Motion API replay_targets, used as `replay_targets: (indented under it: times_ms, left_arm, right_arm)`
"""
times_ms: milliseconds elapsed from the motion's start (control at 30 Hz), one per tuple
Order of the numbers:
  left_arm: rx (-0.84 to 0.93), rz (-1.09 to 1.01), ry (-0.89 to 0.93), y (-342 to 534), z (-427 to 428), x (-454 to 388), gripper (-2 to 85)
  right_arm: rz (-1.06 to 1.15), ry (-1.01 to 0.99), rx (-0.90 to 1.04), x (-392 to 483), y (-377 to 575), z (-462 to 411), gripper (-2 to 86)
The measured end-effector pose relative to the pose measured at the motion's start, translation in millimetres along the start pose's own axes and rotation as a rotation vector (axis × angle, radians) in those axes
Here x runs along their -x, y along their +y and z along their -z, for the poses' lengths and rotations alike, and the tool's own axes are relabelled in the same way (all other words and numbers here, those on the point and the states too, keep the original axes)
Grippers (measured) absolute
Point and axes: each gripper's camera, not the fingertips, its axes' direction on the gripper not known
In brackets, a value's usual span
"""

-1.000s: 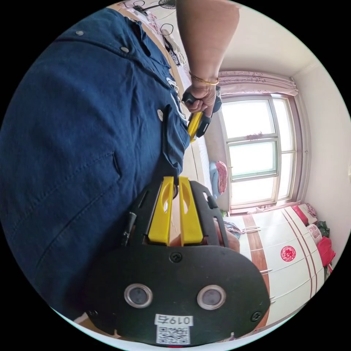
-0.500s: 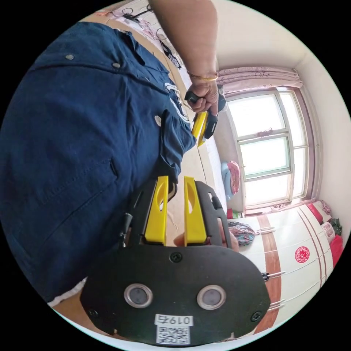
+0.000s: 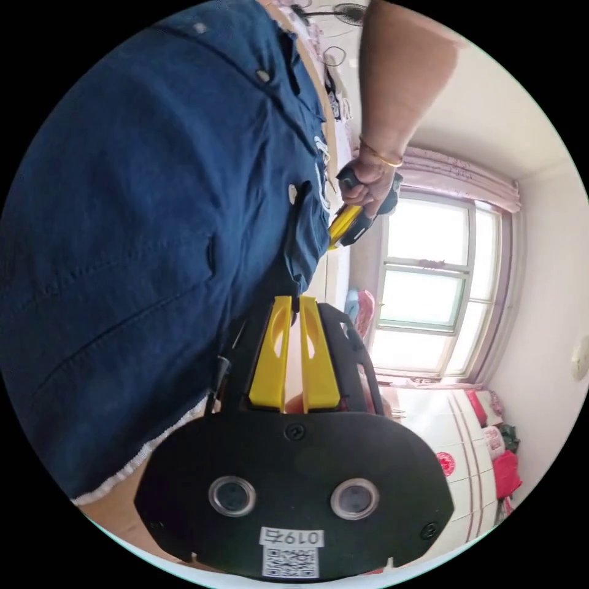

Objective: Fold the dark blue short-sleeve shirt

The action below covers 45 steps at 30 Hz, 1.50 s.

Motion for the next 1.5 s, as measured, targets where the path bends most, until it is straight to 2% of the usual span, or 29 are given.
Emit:
replay_targets:
  times_ms: [267, 433, 533, 600, 700, 900, 1100, 1500]
  left_arm:
    - [0.001, -0.004, 0.013, 41, 1, -20, 1.2]
    - [-0.076, -0.080, -0.011, 96, 24, -39, 1.3]
    - [-0.135, -0.265, -0.055, 152, 32, -73, 1.9]
    - [-0.100, -0.417, -0.094, 207, 17, -108, 2.6]
    - [-0.112, -0.616, -0.199, 284, -11, -154, 4.2]
    - [-0.139, -0.835, -0.533, 393, -78, -225, 7.2]
    - [-0.159, -0.878, -0.586, 431, -113, -259, 7.4]
    - [-0.116, -0.932, -0.688, 480, -169, -293, 4.9]
  right_arm:
    - [-0.008, -0.043, 0.019, -10, -1, 4, 1.9]
    - [-0.010, -0.057, 0.035, -11, 12, 15, 3.3]
    - [-0.191, -0.158, 0.030, -40, 23, 27, 0.8]
    - [-0.415, -0.248, 0.036, -76, 31, 28, -0.3]
    - [-0.569, -0.277, 0.021, -105, 32, 27, -0.7]
    - [-0.500, -0.282, 0.087, -105, -3, 1, 1.3]
    - [-0.479, -0.324, 0.183, -100, -18, -24, 4.0]
    - [-0.528, -0.393, 0.214, -99, -15, -41, 4.6]
